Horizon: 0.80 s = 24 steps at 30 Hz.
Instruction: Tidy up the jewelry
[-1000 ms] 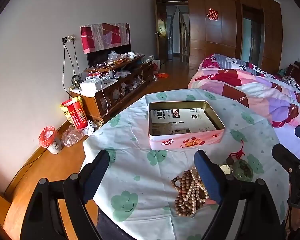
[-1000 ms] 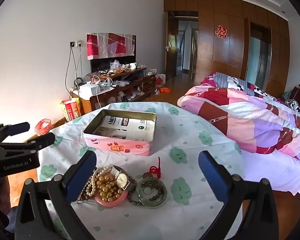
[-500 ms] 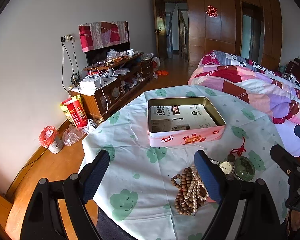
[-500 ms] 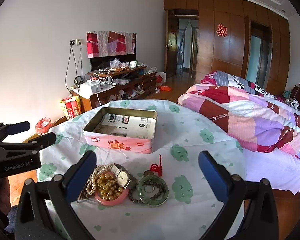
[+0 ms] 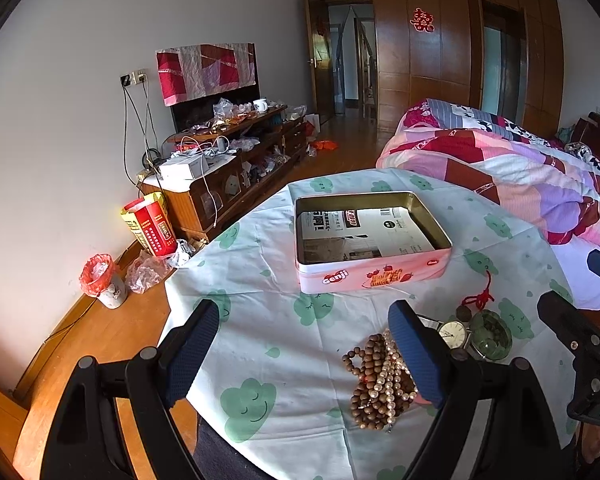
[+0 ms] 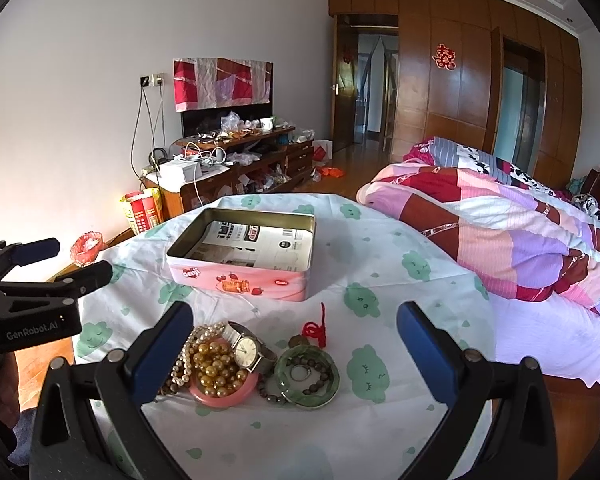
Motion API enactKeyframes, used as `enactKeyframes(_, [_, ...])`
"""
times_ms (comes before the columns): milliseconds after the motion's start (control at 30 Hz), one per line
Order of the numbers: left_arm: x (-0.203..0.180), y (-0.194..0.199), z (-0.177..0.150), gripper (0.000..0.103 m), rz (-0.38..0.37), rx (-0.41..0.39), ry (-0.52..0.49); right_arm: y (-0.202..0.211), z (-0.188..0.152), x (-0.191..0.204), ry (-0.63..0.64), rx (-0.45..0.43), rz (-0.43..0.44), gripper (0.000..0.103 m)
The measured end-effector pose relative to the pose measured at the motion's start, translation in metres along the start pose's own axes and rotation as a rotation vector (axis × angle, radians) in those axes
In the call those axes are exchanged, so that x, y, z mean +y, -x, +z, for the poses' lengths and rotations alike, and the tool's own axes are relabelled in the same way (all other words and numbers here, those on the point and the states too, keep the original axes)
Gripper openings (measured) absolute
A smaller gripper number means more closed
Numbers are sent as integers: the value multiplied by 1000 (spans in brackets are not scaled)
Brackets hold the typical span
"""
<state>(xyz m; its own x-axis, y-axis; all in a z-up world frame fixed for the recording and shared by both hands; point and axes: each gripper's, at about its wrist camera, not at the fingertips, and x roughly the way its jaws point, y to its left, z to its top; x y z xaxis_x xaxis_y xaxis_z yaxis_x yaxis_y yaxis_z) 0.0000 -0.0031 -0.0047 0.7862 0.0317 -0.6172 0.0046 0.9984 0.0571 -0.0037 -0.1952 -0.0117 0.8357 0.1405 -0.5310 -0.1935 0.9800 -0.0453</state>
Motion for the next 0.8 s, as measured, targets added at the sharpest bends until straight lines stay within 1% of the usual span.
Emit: enactKeyframes(800, [-1,-3,-4,87,4,5,-8,-2,-3,1,2,3,2,103])
